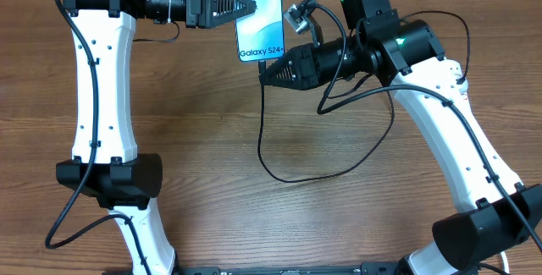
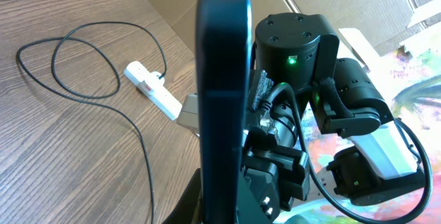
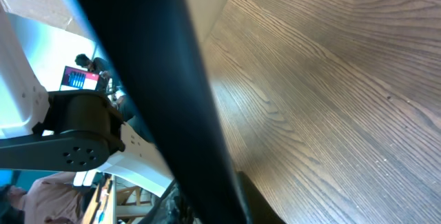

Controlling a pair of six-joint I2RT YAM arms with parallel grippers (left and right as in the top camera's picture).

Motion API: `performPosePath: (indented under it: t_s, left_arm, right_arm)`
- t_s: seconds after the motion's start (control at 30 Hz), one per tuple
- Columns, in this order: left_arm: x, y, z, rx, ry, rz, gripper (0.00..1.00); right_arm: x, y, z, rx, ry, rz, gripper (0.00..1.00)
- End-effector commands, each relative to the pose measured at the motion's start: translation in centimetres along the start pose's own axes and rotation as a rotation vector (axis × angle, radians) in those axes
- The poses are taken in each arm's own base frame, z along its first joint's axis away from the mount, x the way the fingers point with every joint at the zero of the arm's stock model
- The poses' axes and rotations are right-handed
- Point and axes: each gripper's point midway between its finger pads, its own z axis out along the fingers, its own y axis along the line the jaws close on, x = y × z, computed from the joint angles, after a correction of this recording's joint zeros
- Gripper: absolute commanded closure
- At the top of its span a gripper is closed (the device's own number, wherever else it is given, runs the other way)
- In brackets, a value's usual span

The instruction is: Plug charger to phone and switch on socket

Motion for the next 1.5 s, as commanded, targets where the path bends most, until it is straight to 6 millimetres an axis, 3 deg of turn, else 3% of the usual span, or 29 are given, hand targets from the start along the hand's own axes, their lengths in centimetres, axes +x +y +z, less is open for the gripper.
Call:
performPosePath:
  t_s: [0.0,0.47,1.47]
  left_arm:
    - [-0.3,-1.7,-0.2,0.039,-0.012,-0.004,0.96]
    - [-0.3,-2.0,-0.2,0.056,-0.014,0.031,0.96]
    - [0.0,-2.0,-0.2,0.057,-0.009,0.008,0.96]
  right_arm:
    - [-0.2,2.3,-0.5,-0.036,-0.015,-0.061,0.86]
    - [-0.7,2.6,-0.7,-0.049,-0.032,-0.065,0.96]
    - [-2.6,2.9,-1.9,-0.086,-0.096,-0.085,0.96]
